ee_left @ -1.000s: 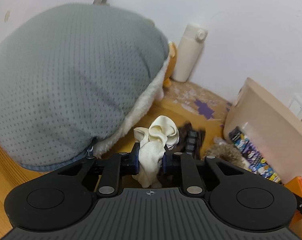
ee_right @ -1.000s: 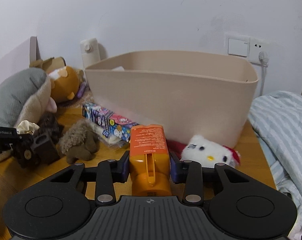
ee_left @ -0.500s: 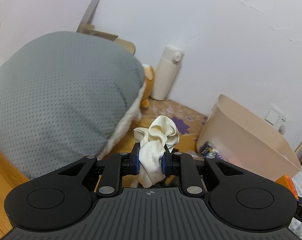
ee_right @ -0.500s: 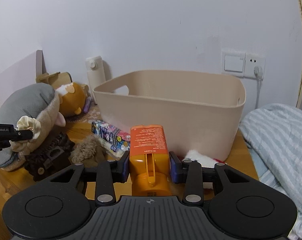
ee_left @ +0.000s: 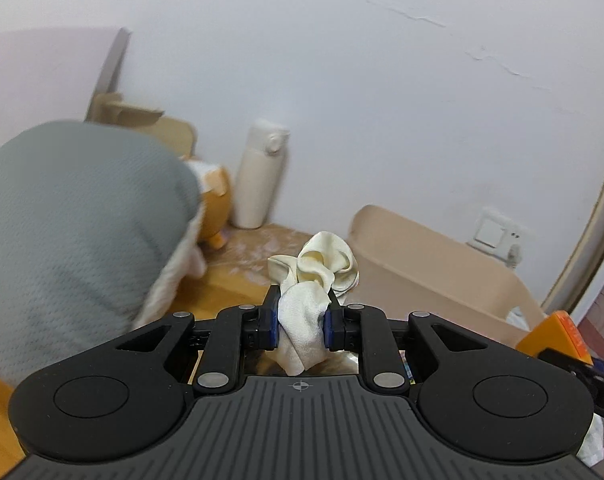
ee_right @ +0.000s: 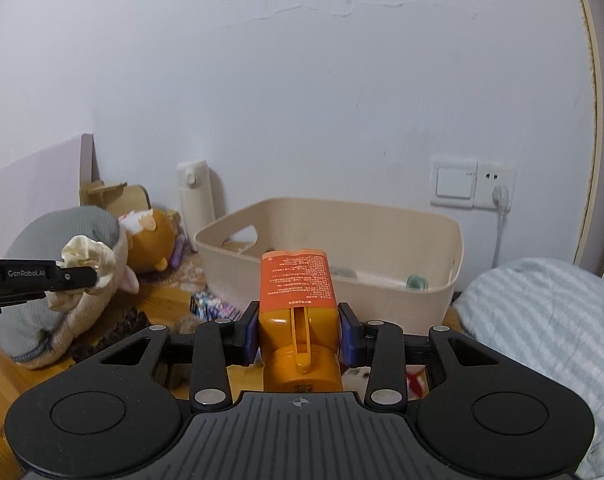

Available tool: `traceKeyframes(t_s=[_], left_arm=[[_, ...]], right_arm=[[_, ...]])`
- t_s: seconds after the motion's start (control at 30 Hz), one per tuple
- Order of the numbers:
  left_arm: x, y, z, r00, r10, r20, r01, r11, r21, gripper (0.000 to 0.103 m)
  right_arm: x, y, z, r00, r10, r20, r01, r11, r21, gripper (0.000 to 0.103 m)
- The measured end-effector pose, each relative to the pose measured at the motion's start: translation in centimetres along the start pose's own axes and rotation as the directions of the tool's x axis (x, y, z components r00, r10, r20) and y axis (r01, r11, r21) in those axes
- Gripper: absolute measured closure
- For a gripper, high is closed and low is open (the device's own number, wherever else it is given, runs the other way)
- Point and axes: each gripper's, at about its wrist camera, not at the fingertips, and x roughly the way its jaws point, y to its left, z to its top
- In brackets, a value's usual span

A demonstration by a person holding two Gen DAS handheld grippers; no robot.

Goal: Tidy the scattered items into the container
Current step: 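Carry the cream scrunchie and orange bottle toward the beige basket, then open both tools over the basket, dropping scrunchie and bottle inside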

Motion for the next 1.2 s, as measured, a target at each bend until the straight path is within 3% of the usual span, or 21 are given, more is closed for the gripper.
traceKeyframes(t_s=[0.33, 0.57, 0.8, 0.97, 1.2], left_arm=[[0.9, -5.4, 3.0, 0.995, -0.07, 0.073, 0.062, 0.993, 0.103, 0.083], [3.1, -9.4, 4.6, 0.991, -0.12, 0.063, 0.11, 0.983, 0.144, 0.083], [7.7, -12.5, 5.3, 0.995, -0.099, 0.016, 0.094, 0.977, 0.191, 0.083], [11.8, -13.6, 5.1, 0.994, -0.083, -0.064, 0.094, 0.976, 0.196, 0.083], [15.1, -14.1, 4.2, 0.989, -0.053, -0.136, 0.083, 0.969, 0.231, 0.083]], right_arm=[[0.0, -1.5, 2.8, 0.998, -0.035, 0.051, 0.034, 0.999, 0.023, 0.067], [1.3, -2.7, 4.6, 0.995, -0.064, 0.072, 0.062, 0.998, 0.021, 0.067], [3.7, -4.1, 6.4, 0.993, -0.094, 0.066, 0.093, 0.995, 0.026, 0.067], [6.1, -5.4, 7.3, 0.992, -0.115, 0.045, 0.113, 0.993, 0.045, 0.067], [9.9, -6.3, 6.3, 0.991, -0.13, -0.027, 0.132, 0.988, 0.074, 0.067]])
